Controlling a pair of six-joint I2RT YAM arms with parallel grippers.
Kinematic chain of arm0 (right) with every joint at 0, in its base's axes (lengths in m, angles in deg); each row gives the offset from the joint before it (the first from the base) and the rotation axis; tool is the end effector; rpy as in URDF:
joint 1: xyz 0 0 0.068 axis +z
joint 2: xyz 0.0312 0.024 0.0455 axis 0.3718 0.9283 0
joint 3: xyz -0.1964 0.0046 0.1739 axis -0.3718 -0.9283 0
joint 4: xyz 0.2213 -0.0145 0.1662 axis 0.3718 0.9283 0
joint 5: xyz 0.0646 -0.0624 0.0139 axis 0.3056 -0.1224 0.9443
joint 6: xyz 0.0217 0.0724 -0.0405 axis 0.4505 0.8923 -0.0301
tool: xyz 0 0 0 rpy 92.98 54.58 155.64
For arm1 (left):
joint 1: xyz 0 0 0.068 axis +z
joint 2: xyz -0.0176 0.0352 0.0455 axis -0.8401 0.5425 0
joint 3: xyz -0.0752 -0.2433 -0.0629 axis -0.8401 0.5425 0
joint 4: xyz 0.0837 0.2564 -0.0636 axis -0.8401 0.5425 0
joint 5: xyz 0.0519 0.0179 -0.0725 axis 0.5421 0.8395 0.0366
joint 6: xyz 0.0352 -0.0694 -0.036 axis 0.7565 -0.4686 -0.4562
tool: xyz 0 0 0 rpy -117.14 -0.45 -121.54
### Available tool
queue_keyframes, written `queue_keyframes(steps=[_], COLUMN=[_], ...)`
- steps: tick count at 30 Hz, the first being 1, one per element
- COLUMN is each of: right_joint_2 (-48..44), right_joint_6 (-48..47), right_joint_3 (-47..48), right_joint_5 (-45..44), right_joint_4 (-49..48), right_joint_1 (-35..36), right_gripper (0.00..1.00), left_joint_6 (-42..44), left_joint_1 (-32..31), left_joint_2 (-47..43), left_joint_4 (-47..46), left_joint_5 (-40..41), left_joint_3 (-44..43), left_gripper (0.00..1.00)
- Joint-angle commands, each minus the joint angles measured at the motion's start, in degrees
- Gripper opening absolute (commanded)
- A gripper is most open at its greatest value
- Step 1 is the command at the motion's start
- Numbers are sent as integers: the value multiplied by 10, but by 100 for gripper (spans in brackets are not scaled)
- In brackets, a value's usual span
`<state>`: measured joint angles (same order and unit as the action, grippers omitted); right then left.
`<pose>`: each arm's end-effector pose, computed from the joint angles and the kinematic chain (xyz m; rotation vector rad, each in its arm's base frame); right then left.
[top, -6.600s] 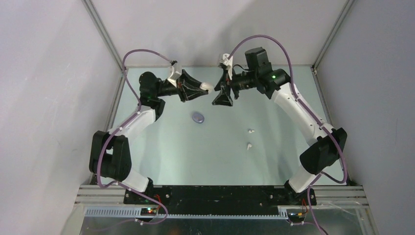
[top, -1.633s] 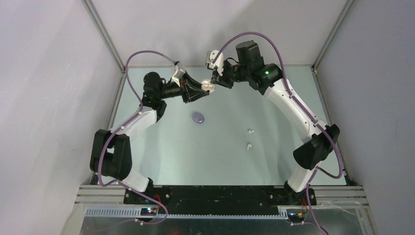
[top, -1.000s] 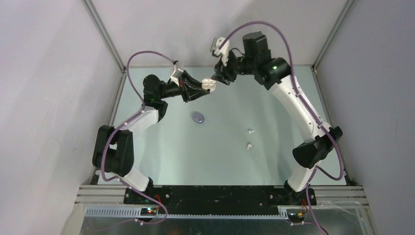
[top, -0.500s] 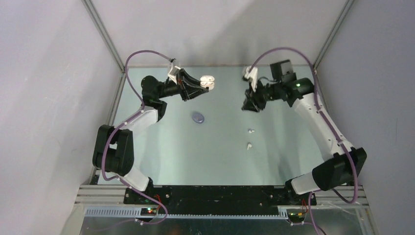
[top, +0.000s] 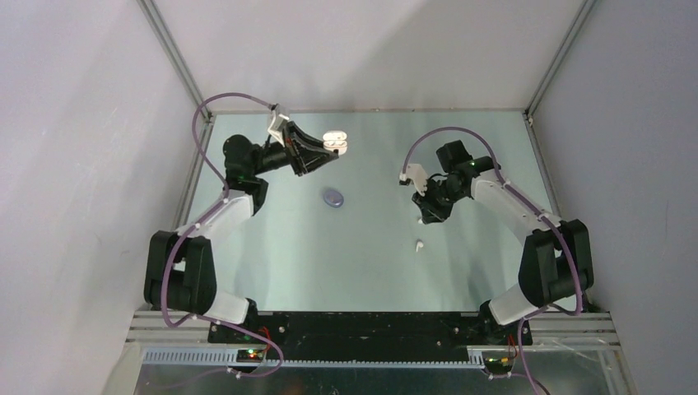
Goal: Insert the wireless bluetooth earbuds into the charging case
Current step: Pick up the left earbud from the center of the board.
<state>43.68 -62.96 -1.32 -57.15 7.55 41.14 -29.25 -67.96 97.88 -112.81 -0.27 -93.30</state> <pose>0.2883 0.1382 0.2009 -1.5447 2.1838 0.5361 0.3289 -0.1315 0.3184 0.7890 1.3249 -1.2689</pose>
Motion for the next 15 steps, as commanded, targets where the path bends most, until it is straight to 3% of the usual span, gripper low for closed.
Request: queue_keyframes(steps=[1, 15], right_joint_2=[35, 152], right_joint_6=[-13, -42], right_joint_3=[15, 59], right_joint_5=[-52, -121], right_joint_4=[-71, -116], right_joint_1=[0, -17], right_gripper=[23, 22], left_joint_6=[-5, 25], left_joint_1=[7, 21], left_joint_2=[-35, -70], left_joint_4=[12, 80], left_joint_5=[23, 21], left_joint_3=[15, 21], left_gripper=[0, 0])
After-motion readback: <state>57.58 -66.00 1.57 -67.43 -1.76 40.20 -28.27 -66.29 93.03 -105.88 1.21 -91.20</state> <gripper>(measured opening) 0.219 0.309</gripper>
